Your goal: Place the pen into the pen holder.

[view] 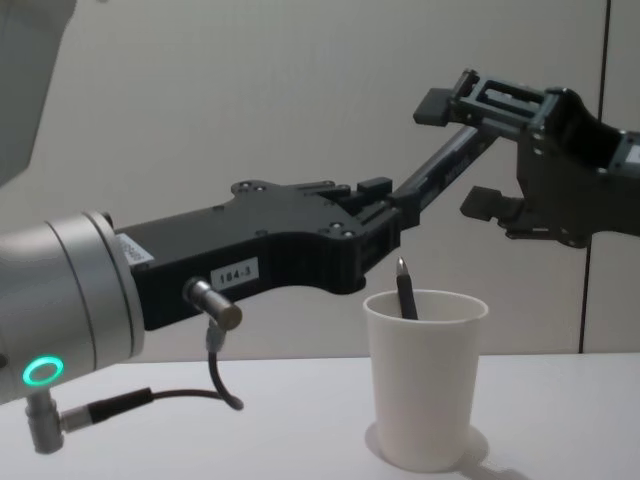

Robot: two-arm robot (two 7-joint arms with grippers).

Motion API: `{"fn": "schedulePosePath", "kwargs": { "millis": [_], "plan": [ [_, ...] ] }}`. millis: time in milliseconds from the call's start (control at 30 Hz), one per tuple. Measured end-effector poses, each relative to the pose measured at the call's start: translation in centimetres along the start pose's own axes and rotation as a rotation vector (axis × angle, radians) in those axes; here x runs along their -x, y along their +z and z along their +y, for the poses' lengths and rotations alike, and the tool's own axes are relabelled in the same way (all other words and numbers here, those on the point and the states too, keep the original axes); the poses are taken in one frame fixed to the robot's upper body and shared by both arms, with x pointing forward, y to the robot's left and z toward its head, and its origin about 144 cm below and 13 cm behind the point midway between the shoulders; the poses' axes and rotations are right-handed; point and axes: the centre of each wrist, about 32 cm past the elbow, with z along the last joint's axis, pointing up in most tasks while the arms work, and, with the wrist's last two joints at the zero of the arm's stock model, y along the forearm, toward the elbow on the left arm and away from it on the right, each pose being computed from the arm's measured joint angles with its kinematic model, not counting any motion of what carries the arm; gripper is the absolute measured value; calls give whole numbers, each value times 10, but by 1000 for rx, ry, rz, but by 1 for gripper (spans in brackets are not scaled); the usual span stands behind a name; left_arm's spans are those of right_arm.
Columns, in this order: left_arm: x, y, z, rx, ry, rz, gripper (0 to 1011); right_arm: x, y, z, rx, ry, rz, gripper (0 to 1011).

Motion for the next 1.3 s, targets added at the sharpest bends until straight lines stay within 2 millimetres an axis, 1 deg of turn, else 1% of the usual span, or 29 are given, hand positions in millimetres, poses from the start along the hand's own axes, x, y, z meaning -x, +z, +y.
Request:
{"fn": "schedulePosePath", "kwargs": {
  "millis": [1033, 1167, 1200, 1233, 1267, 1300],
  "plan": [
    [0, 0, 0, 0, 0, 0, 173, 1, 2, 4, -4, 28, 15, 1001],
    [0, 0, 0, 0, 0, 0, 174, 1, 2, 4, -4, 28, 15, 964],
    [0, 0, 0, 0, 0, 0, 173, 1, 2, 4, -4, 28, 15, 919],
    [0, 0, 0, 0, 0, 0, 174, 1, 2, 4, -4, 28, 15, 907],
    [0, 0, 0, 0, 0, 0, 173, 1, 2, 4, -4, 29, 15, 870],
    [0, 0, 0, 0, 0, 0, 173, 1, 2, 4, -4, 29, 15, 870]
  ]
}}
